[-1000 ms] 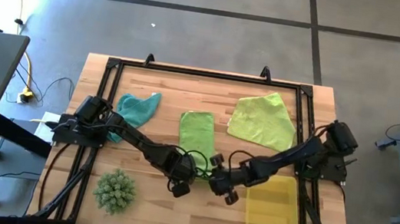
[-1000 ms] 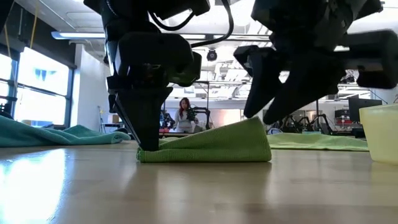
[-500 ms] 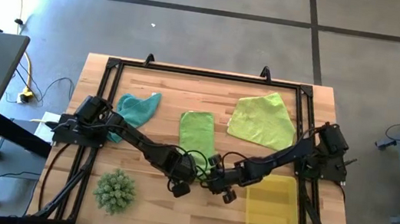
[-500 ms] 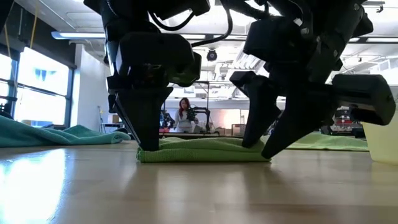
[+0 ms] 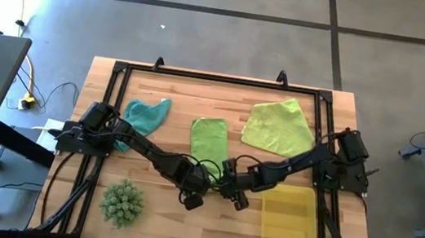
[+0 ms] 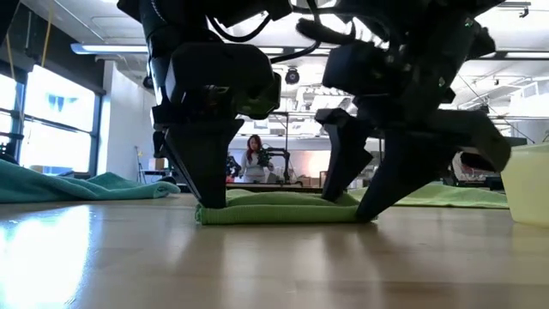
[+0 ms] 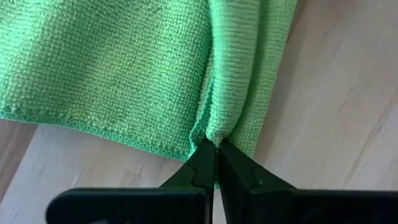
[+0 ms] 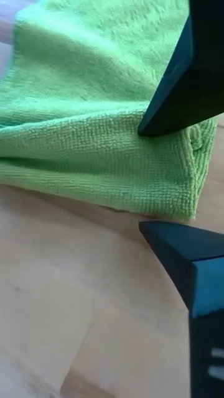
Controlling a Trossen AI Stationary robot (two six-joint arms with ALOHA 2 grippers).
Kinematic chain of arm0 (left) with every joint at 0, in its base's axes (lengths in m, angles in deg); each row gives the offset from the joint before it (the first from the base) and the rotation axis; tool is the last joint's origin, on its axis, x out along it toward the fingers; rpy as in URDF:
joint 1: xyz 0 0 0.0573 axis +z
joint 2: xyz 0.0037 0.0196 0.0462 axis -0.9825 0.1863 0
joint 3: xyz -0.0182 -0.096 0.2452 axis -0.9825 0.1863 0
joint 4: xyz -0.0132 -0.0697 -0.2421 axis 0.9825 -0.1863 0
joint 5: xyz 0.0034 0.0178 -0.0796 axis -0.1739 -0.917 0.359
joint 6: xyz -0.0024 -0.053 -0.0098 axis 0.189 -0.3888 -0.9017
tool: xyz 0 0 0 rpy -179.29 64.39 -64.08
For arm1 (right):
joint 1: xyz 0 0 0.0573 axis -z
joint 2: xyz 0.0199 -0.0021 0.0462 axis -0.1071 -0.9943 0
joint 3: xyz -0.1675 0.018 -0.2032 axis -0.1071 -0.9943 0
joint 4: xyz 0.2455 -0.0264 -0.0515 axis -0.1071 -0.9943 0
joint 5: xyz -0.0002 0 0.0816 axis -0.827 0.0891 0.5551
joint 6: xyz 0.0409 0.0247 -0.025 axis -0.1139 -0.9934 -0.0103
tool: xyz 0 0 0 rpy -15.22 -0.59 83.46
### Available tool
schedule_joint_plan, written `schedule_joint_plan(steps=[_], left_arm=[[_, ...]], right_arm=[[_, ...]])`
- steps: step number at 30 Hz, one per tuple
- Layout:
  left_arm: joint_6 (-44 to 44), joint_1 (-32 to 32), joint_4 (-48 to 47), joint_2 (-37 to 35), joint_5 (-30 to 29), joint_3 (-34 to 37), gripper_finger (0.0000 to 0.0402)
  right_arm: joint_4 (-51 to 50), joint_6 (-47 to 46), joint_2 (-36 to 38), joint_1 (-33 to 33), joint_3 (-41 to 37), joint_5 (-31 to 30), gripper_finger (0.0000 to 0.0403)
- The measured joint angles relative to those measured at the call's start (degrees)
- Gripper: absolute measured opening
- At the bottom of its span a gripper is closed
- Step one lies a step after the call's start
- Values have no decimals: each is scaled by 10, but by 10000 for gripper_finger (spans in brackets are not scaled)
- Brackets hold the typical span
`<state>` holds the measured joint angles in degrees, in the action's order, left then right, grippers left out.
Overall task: Roll microfiber towels into tight, uniform cylinder then place into a basket
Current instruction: Roll the green microfiber cloth
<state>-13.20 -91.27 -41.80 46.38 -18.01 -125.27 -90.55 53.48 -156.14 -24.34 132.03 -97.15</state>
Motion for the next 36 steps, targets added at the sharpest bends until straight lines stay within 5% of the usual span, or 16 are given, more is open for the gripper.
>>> schedule_joint_plan(steps=[8, 18, 30, 36], left_arm=[[-5, 0, 1, -2, 7, 0, 8], [15, -10, -10, -16, -10, 1, 70], [105, -13, -122, -59, -32, 2, 91], [170, -70, -39, -59, -93, -1, 92]], right_arm=[[-24, -39, -19, 9, 3, 26, 182], [-29, -67, -33, 8, 4, 34, 111], [-26, -112, -33, 9, 3, 40, 103], [-24, -154, -33, 10, 3, 43, 103]])
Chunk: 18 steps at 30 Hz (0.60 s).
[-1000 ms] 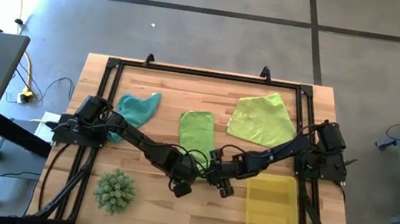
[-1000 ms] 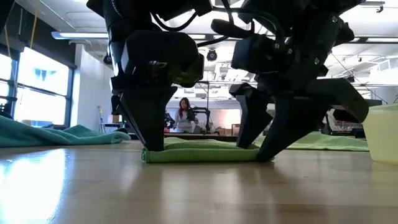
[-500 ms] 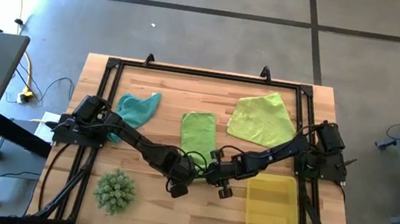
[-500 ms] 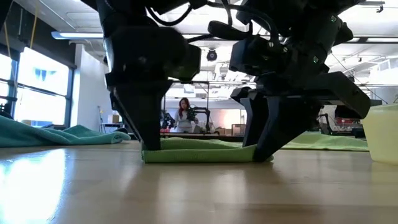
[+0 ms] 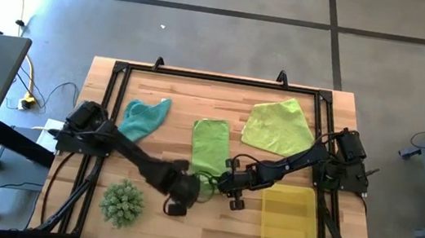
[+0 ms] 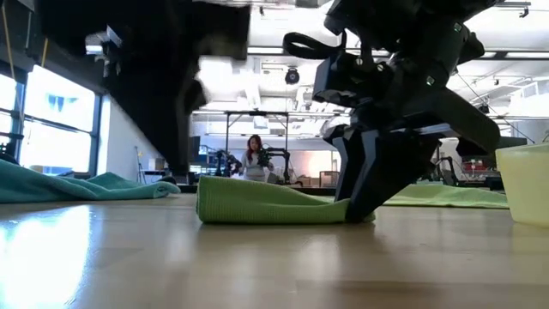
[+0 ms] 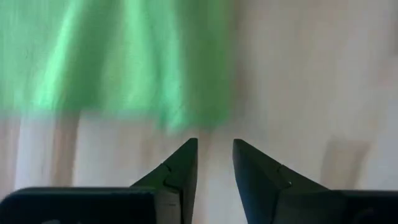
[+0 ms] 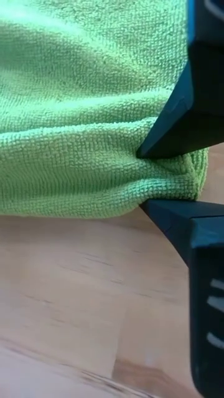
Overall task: Roll microfiber towels into tight, uniform cylinder then place into a basket
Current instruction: Roll the green microfiber cloth
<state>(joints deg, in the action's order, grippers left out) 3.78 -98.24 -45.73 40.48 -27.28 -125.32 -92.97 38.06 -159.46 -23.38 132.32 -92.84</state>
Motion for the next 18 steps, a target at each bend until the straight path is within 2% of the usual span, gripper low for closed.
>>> schedule_joint_plan(steps=[2, 8, 18], left_arm=[[26, -16, 22, 8, -29, 0, 93], [90, -34, 91, 39, -54, 0, 110], [138, -31, 77, 57, -150, 1, 172]], right_arm=[[2, -10, 0, 0, 0, 1, 103], [5, -31, 0, -2, -1, 4, 103], [7, -47, 0, -5, -1, 4, 103]])
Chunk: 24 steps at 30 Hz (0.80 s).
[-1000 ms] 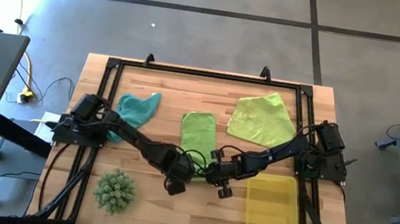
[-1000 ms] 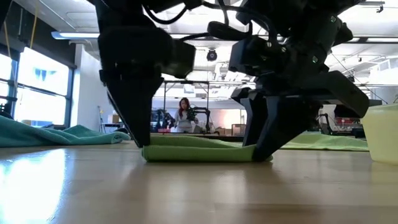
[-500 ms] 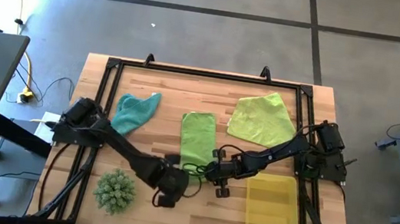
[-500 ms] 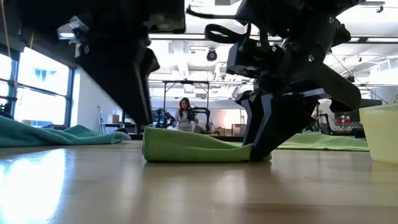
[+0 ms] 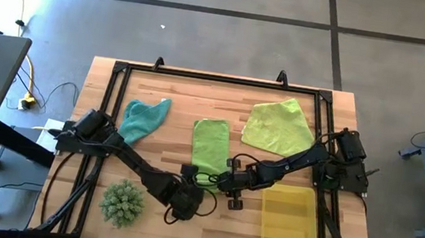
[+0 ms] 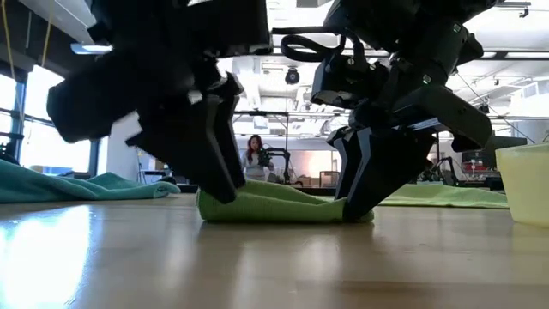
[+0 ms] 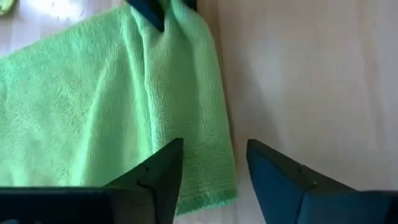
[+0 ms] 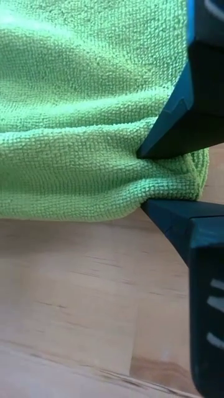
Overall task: Roll microfiber towels into tight, uniform cylinder then place into a basket
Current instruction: Roll the green microfiber cloth
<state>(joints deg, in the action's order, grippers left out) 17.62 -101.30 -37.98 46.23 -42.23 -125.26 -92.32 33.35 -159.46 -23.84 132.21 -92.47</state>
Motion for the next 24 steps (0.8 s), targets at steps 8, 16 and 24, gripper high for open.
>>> schedule_joint_plan(steps=[8, 16, 24], left_arm=[[-19, 26, -15, 21, 25, -1, 181], [-97, 37, -15, 18, 100, -1, 87], [-157, 38, 5, 8, 192, -1, 13]], right_arm=[[2, -17, 0, 0, 0, 2, 103], [2, -28, 1, -4, 0, -2, 86], [9, -35, 4, -3, -1, 48, 15]])
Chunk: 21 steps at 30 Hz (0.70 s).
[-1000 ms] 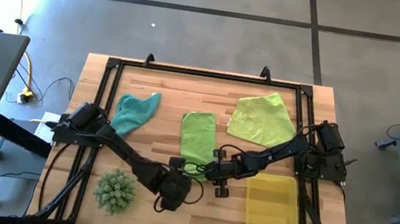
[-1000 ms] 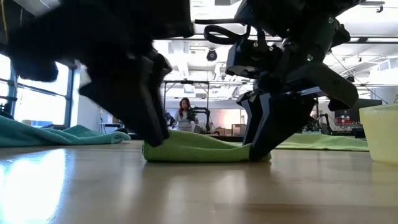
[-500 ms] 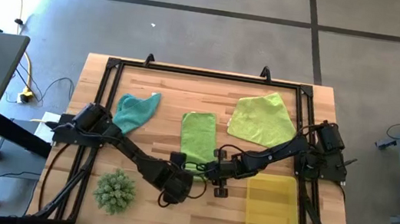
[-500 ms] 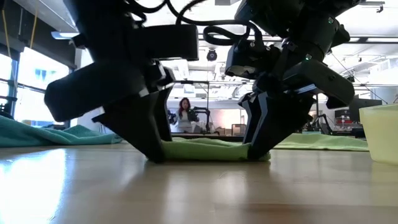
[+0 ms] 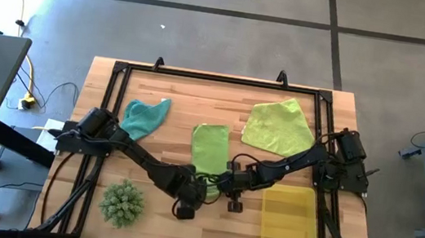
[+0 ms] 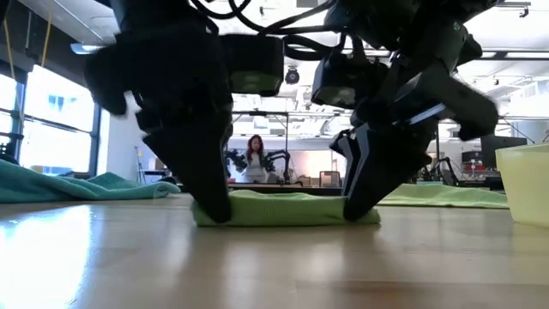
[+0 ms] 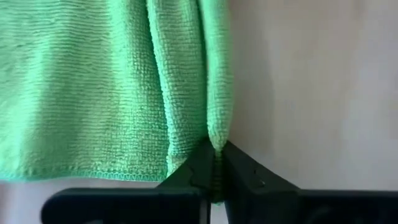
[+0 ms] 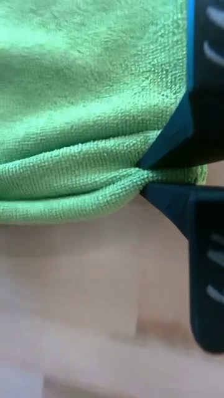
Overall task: Roll microfiber towels into tight, uniform cylinder then place into a basket
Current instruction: Roll the green microfiber cloth
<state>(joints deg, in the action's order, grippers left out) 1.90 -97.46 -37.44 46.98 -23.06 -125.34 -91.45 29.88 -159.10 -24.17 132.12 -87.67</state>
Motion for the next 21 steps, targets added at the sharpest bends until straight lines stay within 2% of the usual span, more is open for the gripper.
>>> schedule_joint_plan(steps=[5, 11, 16, 21], left_arm=[[-16, 5, 17, -20, 65, 1, 14], [-55, 29, 13, -27, 111, 1, 5], [-83, 51, -13, -19, 122, 1, 5], [-96, 68, 24, -20, 131, 28, 5]], right_arm=[[5, -5, -1, 3, 0, 52, 6], [7, -13, -2, 27, 0, 136, 3], [12, -34, -3, 45, -1, 198, 3], [21, -50, -5, 63, -2, 254, 3]])
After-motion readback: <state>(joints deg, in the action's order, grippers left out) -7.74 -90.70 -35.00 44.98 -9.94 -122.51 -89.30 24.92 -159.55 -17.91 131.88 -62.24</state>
